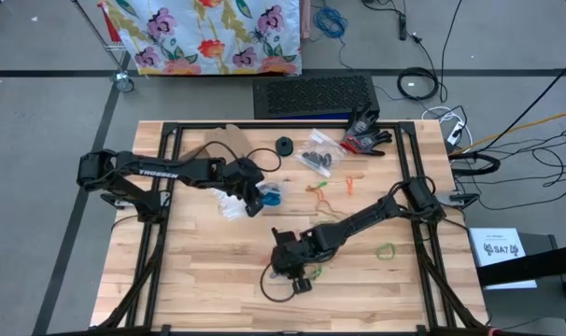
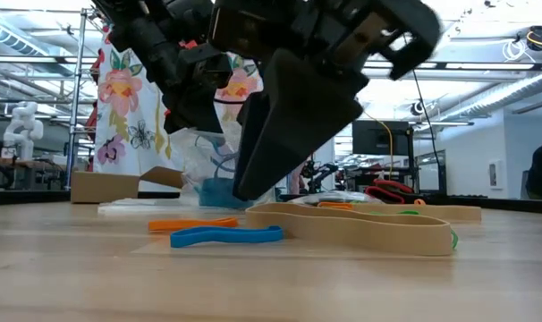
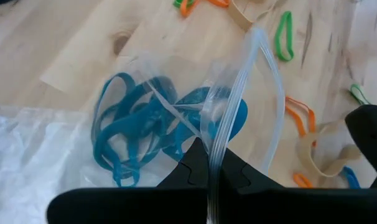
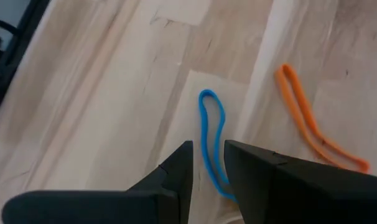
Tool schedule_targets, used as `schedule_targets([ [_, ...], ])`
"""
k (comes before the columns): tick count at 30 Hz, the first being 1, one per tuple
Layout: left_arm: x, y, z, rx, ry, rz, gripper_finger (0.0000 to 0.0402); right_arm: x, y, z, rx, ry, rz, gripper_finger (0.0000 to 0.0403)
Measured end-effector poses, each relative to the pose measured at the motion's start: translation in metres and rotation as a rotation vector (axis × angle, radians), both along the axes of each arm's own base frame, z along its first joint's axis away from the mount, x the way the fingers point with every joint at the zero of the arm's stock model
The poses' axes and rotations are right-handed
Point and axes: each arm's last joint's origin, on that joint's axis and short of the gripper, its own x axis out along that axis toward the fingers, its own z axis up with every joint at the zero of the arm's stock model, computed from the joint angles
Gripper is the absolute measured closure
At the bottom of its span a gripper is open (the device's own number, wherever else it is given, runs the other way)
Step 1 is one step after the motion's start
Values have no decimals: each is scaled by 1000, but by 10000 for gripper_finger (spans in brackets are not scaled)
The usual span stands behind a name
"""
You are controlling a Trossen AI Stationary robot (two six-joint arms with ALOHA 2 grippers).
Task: Sort rubber bands
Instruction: Put the blue rubber band into the transparent zip bag
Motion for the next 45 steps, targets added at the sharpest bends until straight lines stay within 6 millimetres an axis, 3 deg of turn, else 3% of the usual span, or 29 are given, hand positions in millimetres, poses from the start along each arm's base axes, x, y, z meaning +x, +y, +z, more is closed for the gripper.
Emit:
schedule_targets([
  [8,2,-12,0,-27,1,-5,401,-2,7,4,-32,8,-34,316],
  [13,2,-20,0,-28,2,-3,401,-7,5,-5,-59,84,-29,293],
  [20,3,-23,0,-5,0,5,401,-2,3,-6,-100,36,4,252],
  [23,3,-23,0,-1,-1,7,401,2,1,-18,-103,42,8,246],
  [26,3,-23,0,2,-2,9,401,3,4,-26,-118,44,23,254],
  [29,3,-23,0,7,-3,4,401,1,6,-27,-141,54,12,307],
  [31,3,-23,0,8,1,5,401,-1,7,-24,-167,47,20,366],
  [33,3,-23,0,9,4,6,401,-4,6,-16,-196,35,32,389],
  [45,-2,-24,-4,8,71,16,401,0,-42,66,-532,-264,-121,399],
])
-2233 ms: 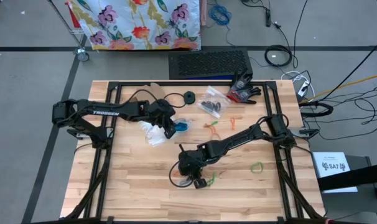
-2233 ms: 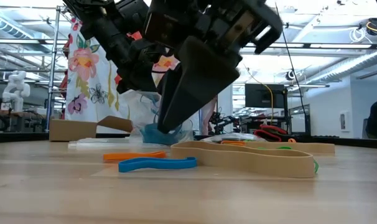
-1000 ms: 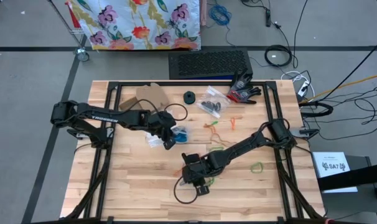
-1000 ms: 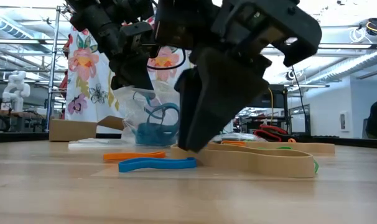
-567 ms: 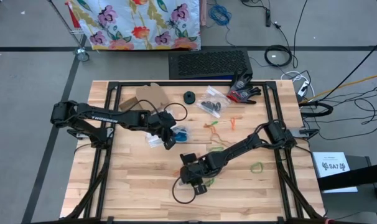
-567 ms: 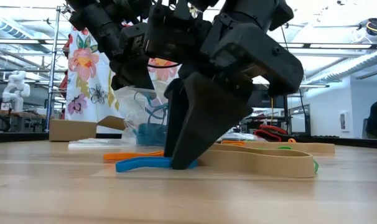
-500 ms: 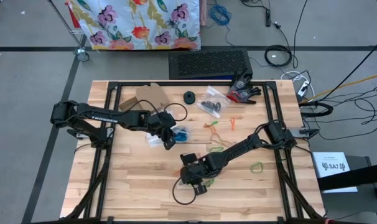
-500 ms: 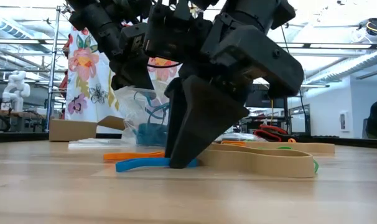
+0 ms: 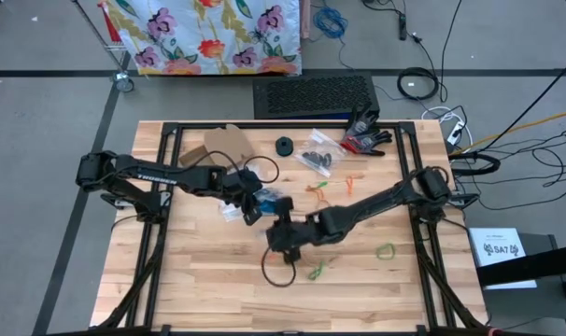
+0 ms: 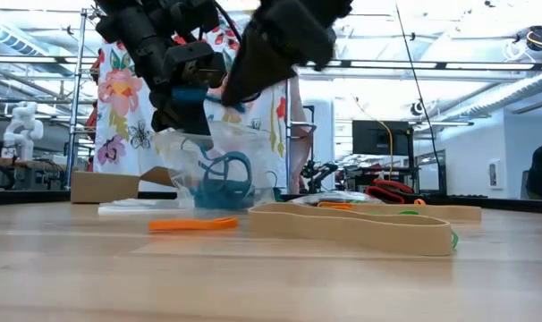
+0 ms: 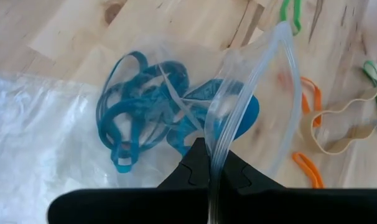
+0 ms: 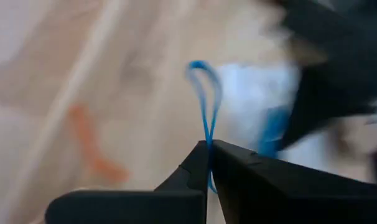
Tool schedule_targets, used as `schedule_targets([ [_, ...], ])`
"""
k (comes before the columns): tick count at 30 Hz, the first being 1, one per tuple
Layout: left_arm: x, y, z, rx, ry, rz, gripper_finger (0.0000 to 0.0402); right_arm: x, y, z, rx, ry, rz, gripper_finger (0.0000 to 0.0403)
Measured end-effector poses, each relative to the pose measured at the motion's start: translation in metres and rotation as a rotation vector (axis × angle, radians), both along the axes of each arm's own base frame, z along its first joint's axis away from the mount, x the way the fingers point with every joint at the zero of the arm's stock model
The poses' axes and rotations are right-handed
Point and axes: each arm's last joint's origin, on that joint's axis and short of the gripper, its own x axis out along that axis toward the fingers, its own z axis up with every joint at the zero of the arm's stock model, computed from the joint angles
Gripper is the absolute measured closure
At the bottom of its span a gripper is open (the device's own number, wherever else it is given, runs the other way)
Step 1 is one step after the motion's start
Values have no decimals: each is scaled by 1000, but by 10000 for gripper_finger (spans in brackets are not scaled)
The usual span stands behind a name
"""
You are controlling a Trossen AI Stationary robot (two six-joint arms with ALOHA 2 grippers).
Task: Sort rubber bands
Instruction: Put the blue rubber band into the transparent zip bag
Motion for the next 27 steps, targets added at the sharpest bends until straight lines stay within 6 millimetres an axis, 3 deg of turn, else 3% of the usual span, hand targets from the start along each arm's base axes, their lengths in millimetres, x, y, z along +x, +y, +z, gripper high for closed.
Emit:
schedule_targets([
  [12,0,0,0,-45,-5,27,401,13,-77,-5,1,42,-93,402],
  [16,1,7,2,-24,-29,59,401,16,-90,-9,88,54,-64,402],
  [27,4,21,6,19,-85,85,401,11,-122,-18,83,142,-136,387],
])
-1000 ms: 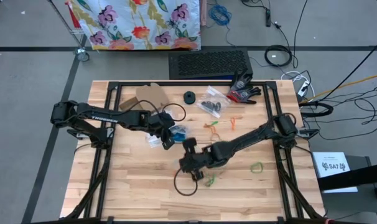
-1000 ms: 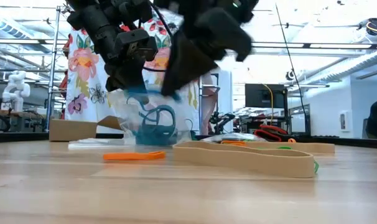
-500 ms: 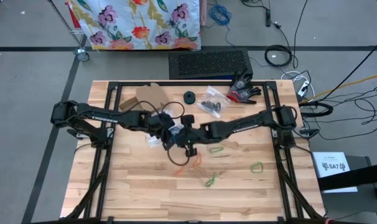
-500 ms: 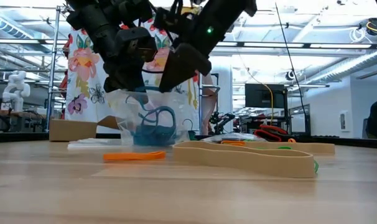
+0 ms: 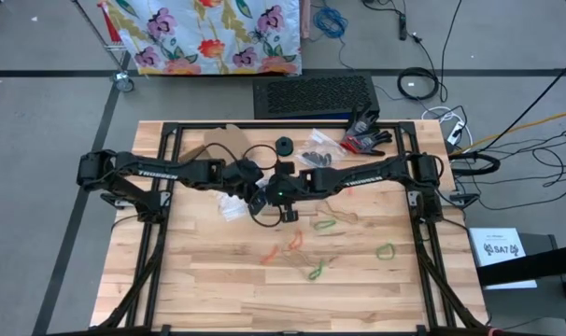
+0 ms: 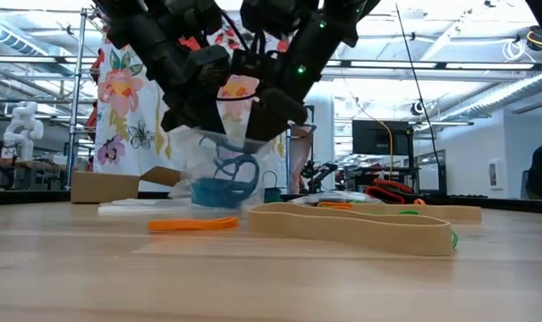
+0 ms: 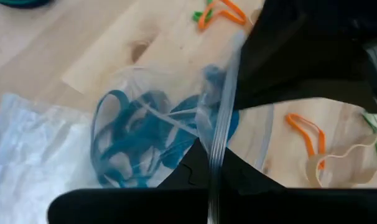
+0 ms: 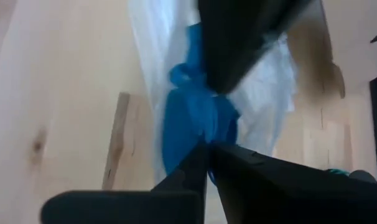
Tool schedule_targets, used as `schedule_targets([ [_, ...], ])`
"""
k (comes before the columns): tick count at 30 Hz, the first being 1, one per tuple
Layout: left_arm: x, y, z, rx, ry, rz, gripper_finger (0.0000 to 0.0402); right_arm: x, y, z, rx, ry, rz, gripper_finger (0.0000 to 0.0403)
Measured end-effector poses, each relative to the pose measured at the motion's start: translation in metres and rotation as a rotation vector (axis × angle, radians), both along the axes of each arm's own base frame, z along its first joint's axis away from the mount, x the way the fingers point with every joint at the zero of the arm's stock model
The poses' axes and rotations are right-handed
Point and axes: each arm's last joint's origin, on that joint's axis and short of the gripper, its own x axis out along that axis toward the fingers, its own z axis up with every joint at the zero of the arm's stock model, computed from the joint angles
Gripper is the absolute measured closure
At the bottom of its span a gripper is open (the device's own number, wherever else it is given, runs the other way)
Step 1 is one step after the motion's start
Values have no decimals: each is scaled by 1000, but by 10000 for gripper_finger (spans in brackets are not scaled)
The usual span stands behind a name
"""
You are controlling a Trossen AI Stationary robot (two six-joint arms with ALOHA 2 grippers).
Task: Sort rubber bands
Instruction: Put the blue rubber band into the transparent zip bag, then close the transparent zip bag
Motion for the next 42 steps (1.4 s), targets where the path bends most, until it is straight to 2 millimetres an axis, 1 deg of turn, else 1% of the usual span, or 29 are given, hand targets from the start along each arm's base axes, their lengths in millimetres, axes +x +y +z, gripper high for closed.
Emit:
schedule_targets([
  [4,-1,7,0,7,-5,25,401,-4,-8,-3,-12,53,3,361],
  [10,-1,18,2,23,-19,56,401,-1,-21,1,-53,11,18,316],
  [15,-3,26,2,104,-4,79,401,1,-30,3,-102,0,52,288],
  [19,-6,35,1,163,17,68,401,3,-35,5,-113,-32,44,278],
  [23,-7,42,0,179,30,76,401,5,-36,8,-108,-74,28,275],
  [27,-9,44,0,179,41,86,401,4,-35,11,-101,-88,-22,275],
  [32,-9,43,-1,175,55,82,401,-6,-35,32,-95,-118,-64,275],
  [37,-8,36,-1,170,54,63,401,-25,-33,48,-40,-62,-125,275],
  [40,-6,31,-1,165,50,40,401,-35,-32,53,-20,-53,-149,275],
  [42,-5,27,-1,153,46,26,401,-44,-31,50,-14,-68,-159,275],
])
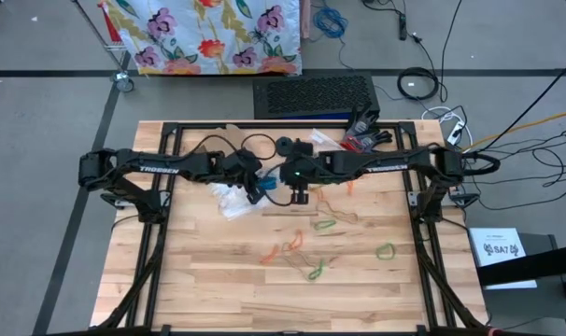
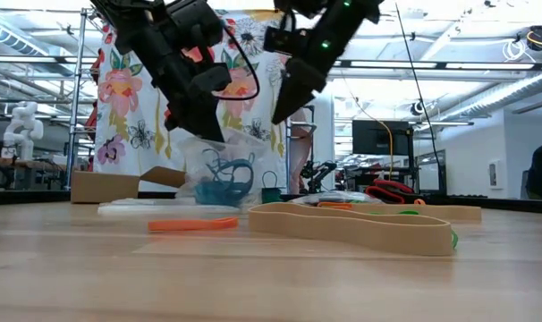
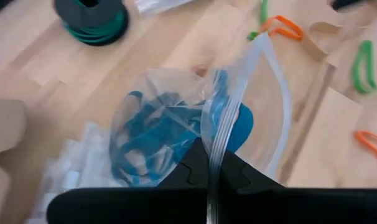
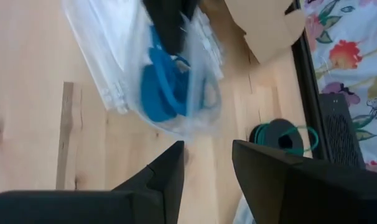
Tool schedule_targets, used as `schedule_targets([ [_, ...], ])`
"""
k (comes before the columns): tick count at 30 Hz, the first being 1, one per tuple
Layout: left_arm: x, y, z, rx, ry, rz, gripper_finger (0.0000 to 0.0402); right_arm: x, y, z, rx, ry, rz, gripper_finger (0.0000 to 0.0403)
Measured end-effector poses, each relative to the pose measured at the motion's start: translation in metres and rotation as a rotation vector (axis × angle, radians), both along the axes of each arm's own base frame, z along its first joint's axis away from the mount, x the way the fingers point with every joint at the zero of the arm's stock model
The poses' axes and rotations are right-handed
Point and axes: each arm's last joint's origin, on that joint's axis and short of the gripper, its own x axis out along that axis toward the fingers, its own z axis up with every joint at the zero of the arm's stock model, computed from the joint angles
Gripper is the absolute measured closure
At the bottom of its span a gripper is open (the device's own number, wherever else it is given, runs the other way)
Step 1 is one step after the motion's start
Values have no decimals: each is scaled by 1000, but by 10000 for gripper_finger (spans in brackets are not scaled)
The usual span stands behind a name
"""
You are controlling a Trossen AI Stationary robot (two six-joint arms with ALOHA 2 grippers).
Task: Sort rubber bands
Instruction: Close the transparent zip bag
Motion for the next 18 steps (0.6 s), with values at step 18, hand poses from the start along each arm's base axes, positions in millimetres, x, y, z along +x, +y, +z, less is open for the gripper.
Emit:
schedule_targets([
  [18,8,5,0,-66,-86,0,401,-73,11,-75,173,-441,18,313],
])
